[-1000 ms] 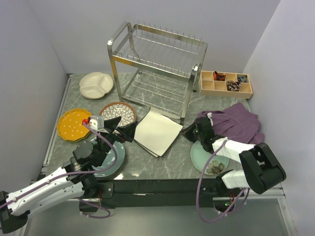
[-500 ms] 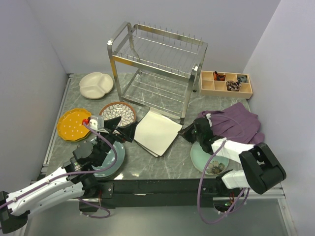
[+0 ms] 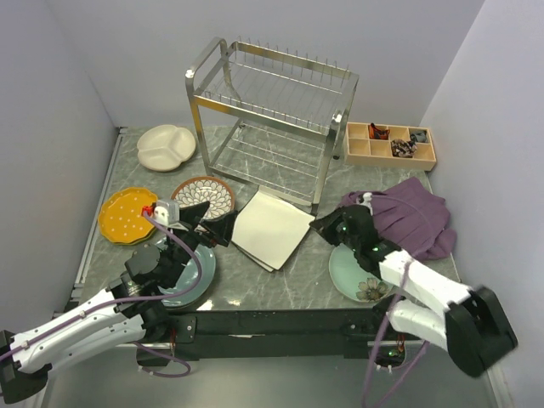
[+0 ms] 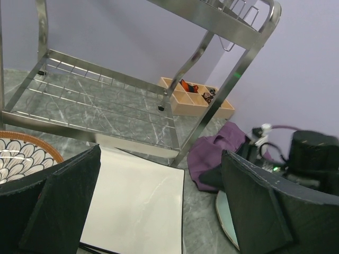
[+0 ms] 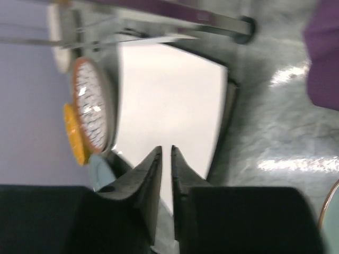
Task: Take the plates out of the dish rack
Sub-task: Reset both arms
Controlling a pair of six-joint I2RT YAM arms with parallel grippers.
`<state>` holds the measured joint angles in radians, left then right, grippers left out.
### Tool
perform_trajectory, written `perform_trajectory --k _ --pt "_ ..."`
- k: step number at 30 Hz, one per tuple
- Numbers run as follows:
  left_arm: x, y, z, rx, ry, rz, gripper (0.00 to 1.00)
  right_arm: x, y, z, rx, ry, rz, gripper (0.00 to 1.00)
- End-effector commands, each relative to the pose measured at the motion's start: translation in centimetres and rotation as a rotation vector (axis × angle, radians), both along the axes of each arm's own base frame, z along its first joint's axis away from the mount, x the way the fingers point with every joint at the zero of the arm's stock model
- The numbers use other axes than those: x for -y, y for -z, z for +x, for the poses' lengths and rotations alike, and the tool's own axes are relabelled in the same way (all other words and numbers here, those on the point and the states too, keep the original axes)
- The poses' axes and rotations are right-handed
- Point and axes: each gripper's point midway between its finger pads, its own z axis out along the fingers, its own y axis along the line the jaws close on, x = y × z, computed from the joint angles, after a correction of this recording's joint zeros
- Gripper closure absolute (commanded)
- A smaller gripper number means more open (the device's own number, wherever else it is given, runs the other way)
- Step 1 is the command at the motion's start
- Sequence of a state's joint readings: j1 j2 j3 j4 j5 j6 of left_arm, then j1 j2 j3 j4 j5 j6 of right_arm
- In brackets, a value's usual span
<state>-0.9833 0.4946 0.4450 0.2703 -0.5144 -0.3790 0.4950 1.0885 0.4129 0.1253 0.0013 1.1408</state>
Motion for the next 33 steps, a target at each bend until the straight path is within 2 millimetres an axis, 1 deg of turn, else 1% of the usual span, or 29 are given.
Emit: perform_trajectory --k 1,2,3,4,5,6,8,9,10,11,14,15,18,19,23,28,33 --pt "1.2 -1.5 -1.1 0.045 0.093 -0.021 0.01 0.1 -7.6 -0.3 0.213 -0.101 -0.074 0.69" --pt "1.6 -1.8 -1.5 0.050 0.120 -0.024 0.00 0.1 -9.6 -0.8 0.268 -0.136 -0.076 0.47" --pt "1.9 -2.3 -1.8 0.058 0.144 -0.032 0.00 0.0 -11.2 -1.4 0.291 -0.172 -0.098 0.35" --pt "2.7 -2.4 -2.3 0.059 0.195 -0.034 0.01 0.2 -12.1 -1.8 0.334 -0.210 -0.152 0.07" --pt "3.1 -2.6 -2.5 0.058 0.215 -0.037 0.01 1.0 -12.6 -2.8 0.335 -0.213 -0.188 0.00" --pt "3.5 -3.0 -2.7 0.058 0.239 -0.040 0.01 2.0 -14.6 -2.6 0.379 -0.173 -0.218 0.00" --pt "4.5 -3.5 -3.5 0.060 0.306 -0.048 0.01 3.1 -16.2 -3.7 0.450 -0.182 -0.275 0.00" --pt "5.0 -3.8 -3.8 0.061 0.336 -0.048 0.00 3.8 -17.0 -3.8 0.474 -0.157 -0.295 0.00" --pt "5.4 -3.9 -4.2 0.064 0.364 -0.050 0.01 4.4 -17.4 -3.9 0.501 -0.155 -0.325 0.00" --pt "6.0 -4.0 -4.9 0.077 0.418 -0.040 0.00 5.0 -18.1 -4.4 0.529 -0.140 -0.330 0.00" --pt "6.8 -3.8 -5.3 0.075 0.456 -0.015 0.01 6.1 -18.9 -5.0 0.605 -0.104 -0.346 0.00" --pt "6.9 -3.7 -5.2 0.072 0.457 -0.009 0.01 6.4 -19.1 -5.1 0.624 -0.091 -0.338 0.00" --pt "7.1 -3.6 -5.3 0.071 0.467 0.003 0.00 6.2 -20.2 -6.3 0.709 -0.109 -0.289 0.00" --pt "7.2 -3.6 -5.3 0.074 0.473 0.006 0.01 6.7 -20.8 -6.7 0.732 -0.090 -0.281 0.00" --pt "7.4 -3.8 -5.5 0.087 0.487 0.016 0.01 7.8 -21.2 -7.2 0.731 -0.056 -0.298 0.00" --pt "7.1 -3.7 -5.5 0.093 0.476 0.022 0.01 7.6 -20.9 -7.2 0.730 -0.064 -0.293 0.00" --pt "6.3 -4.3 -5.8 0.118 0.461 0.000 0.00 7.7 -20.6 -6.9 0.706 -0.052 -0.305 0.00"
